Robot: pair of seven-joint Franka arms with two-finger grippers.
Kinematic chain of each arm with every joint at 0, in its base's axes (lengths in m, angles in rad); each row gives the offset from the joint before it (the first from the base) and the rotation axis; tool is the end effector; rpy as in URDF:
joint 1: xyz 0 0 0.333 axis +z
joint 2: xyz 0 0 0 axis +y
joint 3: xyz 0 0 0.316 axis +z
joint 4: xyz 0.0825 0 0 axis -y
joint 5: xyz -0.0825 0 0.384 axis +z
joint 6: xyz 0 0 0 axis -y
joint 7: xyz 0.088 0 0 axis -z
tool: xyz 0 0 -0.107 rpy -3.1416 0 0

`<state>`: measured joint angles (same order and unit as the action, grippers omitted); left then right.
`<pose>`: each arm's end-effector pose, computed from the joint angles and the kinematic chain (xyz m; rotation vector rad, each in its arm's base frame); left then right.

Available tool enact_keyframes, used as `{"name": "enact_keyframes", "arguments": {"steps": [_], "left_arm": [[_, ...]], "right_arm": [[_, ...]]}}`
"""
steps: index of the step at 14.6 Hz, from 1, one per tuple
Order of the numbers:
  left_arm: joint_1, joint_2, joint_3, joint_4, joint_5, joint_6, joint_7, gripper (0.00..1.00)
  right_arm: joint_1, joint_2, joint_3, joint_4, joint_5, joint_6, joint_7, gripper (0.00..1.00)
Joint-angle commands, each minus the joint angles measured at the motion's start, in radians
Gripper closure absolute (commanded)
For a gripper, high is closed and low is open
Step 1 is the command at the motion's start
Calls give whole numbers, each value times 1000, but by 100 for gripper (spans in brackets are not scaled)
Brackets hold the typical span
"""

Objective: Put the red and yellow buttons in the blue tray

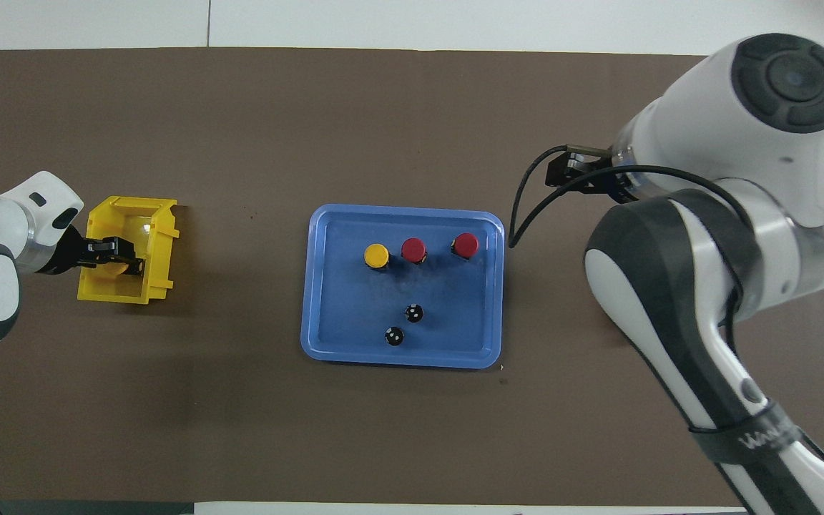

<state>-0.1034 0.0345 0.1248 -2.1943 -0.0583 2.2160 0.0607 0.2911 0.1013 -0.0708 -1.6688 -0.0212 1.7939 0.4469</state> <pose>0.5342 0.0093 0.3685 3.0990 -0.0062 -0.0166 0.5828 0.1304 0.5392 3.1036 -0.3455 0.0497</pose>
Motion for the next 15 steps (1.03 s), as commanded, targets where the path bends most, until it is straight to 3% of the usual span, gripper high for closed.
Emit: {"name": "enact_keyframes", "arguments": {"steps": [1, 4, 8, 9, 10, 11, 13, 15], "left_arm": [[18, -41, -10, -44, 8, 27, 14, 38], [8, -42, -10, -45, 8, 28, 7, 41], [5, -54, -10, -76, 8, 39, 5, 44], [5, -56, -10, -81, 8, 45, 2, 52], [4, -54, -10, -79, 8, 47, -1, 75], [5, -53, -10, -73, 8, 48, -2, 90], [4, -38, -10, -15, 8, 15, 10, 96], [-7, -45, -19, 81, 8, -118, 2, 98]], "right_arm": [[-128, -72, 11, -11, -3, -98, -194, 0], [-243, -127, 11, 12, 7, -191, -371, 0], [-338, -86, 11, 134, -9, -318, -497, 0], [-360, -97, 11, 114, -14, -312, -522, 0], [-372, -120, 6, 91, -11, -311, -539, 0], [-374, -129, 3, 83, -11, -308, -547, 0], [-372, -140, 3, 61, 1, -315, -538, 0], [-383, -134, 3, 58, 0, -312, -551, 0]]}}
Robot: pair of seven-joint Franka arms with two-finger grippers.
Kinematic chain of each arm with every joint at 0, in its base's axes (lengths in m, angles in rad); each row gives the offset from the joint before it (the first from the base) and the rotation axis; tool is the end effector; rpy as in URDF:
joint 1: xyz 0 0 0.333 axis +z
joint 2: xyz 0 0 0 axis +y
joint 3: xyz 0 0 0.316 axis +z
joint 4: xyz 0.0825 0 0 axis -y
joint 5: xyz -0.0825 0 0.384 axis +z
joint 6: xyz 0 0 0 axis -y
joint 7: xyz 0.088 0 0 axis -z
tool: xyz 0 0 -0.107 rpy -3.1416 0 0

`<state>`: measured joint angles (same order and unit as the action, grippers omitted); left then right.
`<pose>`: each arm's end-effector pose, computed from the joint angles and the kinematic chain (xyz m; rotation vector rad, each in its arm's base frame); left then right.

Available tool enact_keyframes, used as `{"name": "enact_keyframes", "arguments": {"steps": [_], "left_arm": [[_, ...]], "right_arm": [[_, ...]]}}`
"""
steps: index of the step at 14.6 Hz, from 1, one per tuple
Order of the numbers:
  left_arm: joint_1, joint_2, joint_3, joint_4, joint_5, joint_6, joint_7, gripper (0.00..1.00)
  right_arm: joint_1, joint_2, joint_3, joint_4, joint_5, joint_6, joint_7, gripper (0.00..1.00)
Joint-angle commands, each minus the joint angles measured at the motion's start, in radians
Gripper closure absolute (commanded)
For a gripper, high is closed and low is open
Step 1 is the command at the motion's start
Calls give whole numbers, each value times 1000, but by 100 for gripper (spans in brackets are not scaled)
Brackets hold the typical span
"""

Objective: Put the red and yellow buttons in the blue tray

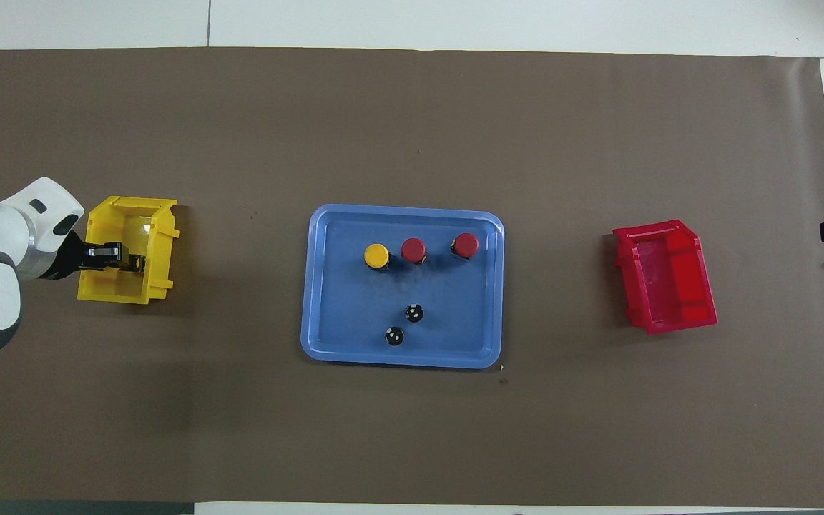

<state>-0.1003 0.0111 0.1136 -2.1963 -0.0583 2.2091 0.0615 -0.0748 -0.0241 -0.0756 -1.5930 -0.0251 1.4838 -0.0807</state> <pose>0.5320 0.0051 0.3794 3.0960 -0.0209 0.0054 0.5307 -0.0838 0.6200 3.1234 -0.1105 -0.1365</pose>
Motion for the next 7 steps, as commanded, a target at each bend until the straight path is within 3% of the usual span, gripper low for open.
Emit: {"name": "enact_keyframes", "arguments": {"steps": [1, 3, 4, 7], "left_arm": [[-22, -25, -8, 163, 8, -200, -2, 98], [-71, 10, -12, 361, 8, -360, -38, 99], [-152, 38, -9, 397, 8, -364, -108, 99], [-349, 61, -14, 370, 2, -254, -316, 99]], "right_arm": [[-26, -4, 10, -12, 4, 1, -25, 0], [-19, -3, 13, -12, 4, -2, -17, 0], [-17, -3, 16, -10, 4, 0, -13, 0], [-14, -5, 22, -8, 5, -2, -13, 0]]}}
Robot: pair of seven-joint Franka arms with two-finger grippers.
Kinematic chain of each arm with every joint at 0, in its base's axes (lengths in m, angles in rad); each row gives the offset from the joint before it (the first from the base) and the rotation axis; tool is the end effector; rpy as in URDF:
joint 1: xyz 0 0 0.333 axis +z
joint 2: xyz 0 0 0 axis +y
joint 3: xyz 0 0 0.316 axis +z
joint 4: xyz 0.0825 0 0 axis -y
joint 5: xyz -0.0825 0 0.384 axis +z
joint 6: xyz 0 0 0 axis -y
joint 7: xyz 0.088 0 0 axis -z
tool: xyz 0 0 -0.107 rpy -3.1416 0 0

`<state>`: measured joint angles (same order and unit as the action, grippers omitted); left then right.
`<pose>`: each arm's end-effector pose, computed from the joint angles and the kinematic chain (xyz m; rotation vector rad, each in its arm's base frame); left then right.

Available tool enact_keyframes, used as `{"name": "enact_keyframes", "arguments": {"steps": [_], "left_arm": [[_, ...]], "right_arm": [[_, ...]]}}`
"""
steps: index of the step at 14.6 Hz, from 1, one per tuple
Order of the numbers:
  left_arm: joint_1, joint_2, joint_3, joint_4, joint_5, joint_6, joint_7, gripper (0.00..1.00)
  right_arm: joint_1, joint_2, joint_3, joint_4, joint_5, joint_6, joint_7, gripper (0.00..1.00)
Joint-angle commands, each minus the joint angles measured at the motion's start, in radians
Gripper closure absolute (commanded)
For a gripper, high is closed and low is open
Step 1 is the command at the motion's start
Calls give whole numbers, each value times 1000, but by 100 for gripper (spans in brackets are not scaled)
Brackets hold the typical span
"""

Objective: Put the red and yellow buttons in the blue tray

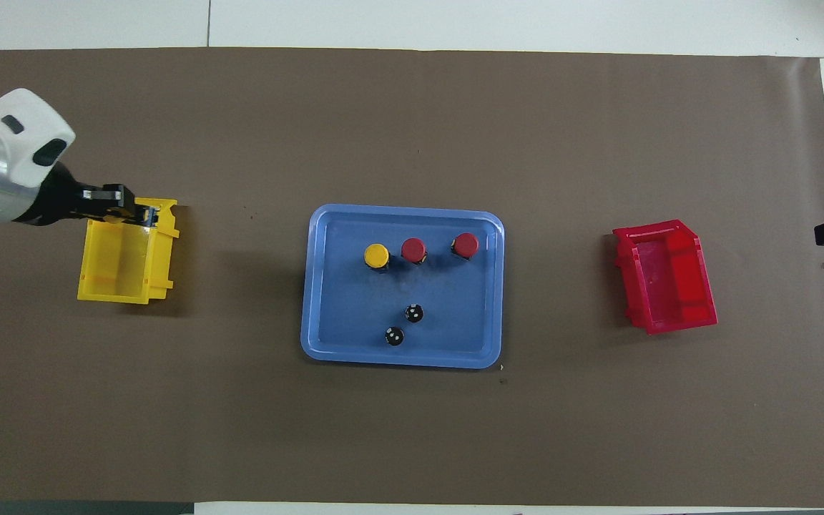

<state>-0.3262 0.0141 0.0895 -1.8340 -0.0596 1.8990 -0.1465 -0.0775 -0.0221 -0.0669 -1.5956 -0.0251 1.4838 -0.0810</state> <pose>0.5552 -0.1386 0.5198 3.0747 -0.1114 0.0607 0.5317 -0.0806 0.6178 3.1233 -0.1006 -0.1436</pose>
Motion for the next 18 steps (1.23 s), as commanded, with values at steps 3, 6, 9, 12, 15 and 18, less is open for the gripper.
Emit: {"name": "enact_keyframes", "arguments": {"steps": [3, 6, 9, 12, 15, 18], "left_arm": [[-255, 128, 10, -1, -5, 147, -221, 99], [-307, 180, 7, -25, -5, 221, -272, 99], [-336, 201, 10, -45, -5, 267, -297, 98], [-350, 225, 7, -48, -5, 287, -307, 99], [-367, 262, 10, -51, -5, 298, -331, 98], [-366, 274, 10, -51, -5, 298, -329, 96]], "right_arm": [[-13, -7, 15, -3, 5, -11, -13, 0], [-16, -7, 15, -4, 5, -10, -13, 0], [-15, -7, 15, -4, 5, -10, -13, 0], [-15, -7, 15, -4, 5, -10, -14, 0], [-15, -7, 15, -4, 7, -8, -17, 0], [-15, -7, 15, -6, 8, -10, -17, 0]]}}
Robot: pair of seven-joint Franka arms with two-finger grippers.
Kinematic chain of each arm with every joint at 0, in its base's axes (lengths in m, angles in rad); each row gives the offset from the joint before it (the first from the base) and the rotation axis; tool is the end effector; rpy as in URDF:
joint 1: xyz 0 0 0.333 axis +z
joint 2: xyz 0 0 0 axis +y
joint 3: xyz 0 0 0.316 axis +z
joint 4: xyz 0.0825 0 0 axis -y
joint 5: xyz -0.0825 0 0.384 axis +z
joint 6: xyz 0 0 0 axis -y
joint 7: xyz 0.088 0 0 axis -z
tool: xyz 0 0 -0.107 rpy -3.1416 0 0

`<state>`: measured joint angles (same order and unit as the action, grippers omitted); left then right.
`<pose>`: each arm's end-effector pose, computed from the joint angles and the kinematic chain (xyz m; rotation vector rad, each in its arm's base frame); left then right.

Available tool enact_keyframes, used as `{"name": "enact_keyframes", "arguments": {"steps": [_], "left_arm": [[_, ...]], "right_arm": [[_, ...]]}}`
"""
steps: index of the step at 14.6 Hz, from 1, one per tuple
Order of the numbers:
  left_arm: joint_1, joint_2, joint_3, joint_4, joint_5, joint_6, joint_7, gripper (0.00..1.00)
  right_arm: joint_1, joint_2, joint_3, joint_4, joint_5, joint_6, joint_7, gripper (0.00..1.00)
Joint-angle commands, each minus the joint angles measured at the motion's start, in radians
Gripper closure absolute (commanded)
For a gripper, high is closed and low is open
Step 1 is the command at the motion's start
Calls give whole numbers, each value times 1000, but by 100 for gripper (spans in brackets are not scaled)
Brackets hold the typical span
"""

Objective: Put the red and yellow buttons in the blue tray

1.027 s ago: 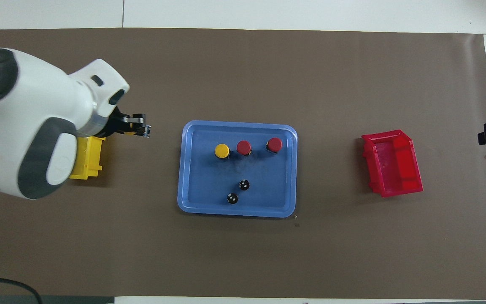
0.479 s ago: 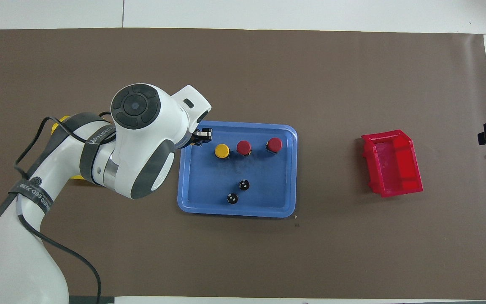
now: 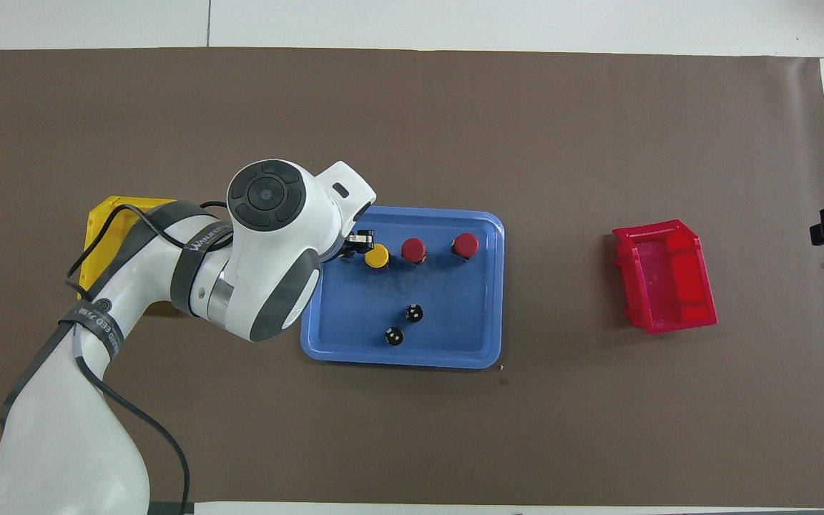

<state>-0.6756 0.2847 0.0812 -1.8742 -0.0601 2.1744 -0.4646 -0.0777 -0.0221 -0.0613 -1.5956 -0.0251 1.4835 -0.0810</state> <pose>0.5132 -0.3530 0.3636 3.1060 -0.1547 0.0012 0.5321 -0.0777 0.6177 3.1232 -0.0921 -0.1440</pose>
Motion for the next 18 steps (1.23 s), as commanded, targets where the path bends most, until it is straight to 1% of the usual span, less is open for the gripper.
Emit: {"name": "enact_keyframes", "arguments": {"steps": [1, 2, 3, 4, 5, 6, 8, 10, 12, 14, 16, 18], "left_arm": [[-13, 5, 19, -10, -4, 22, -11, 89], [-9, 5, 19, -8, -4, 21, -11, 70], [-4, 5, 19, 0, -4, 7, -11, 48], [-2, 2, 20, 1, -4, 5, -11, 31], [-1, -8, 25, 1, -4, -2, -11, 20], [2, -18, 29, 10, -4, -40, -11, 14], [5, -57, 34, 46, -4, -135, -9, 11], [31, -110, 37, 56, 2, -201, -2, 7], [100, -154, 42, 81, 6, -292, 12, 0], [175, -189, 43, 121, 8, -366, 94, 0], [278, -228, 42, 158, 8, -422, 243, 0], [352, -249, 43, 184, 26, -484, 372, 0]], "right_arm": [[-14, -7, 9, -6, 8, -9, -17, 0], [-14, -7, 9, -6, 8, -9, -17, 0], [-14, -7, 9, -7, 8, -9, -19, 0], [-14, -7, 9, -7, 8, -9, -19, 0], [-14, -7, 9, -7, 8, -8, -19, 0], [-14, -7, 9, -7, 8, -8, -19, 0], [-14, -7, 9, -7, 8, -9, -19, 0], [-14, -7, 9, -7, 11, -9, -19, 0], [-14, -7, 9, -7, 11, -9, -19, 0], [-14, -7, 9, -7, 11, -9, -19, 0], [-13, -9, 9, -7, 11, -9, -17, 0], [-13, -9, 9, -9, 11, -9, -17, 0]]}}
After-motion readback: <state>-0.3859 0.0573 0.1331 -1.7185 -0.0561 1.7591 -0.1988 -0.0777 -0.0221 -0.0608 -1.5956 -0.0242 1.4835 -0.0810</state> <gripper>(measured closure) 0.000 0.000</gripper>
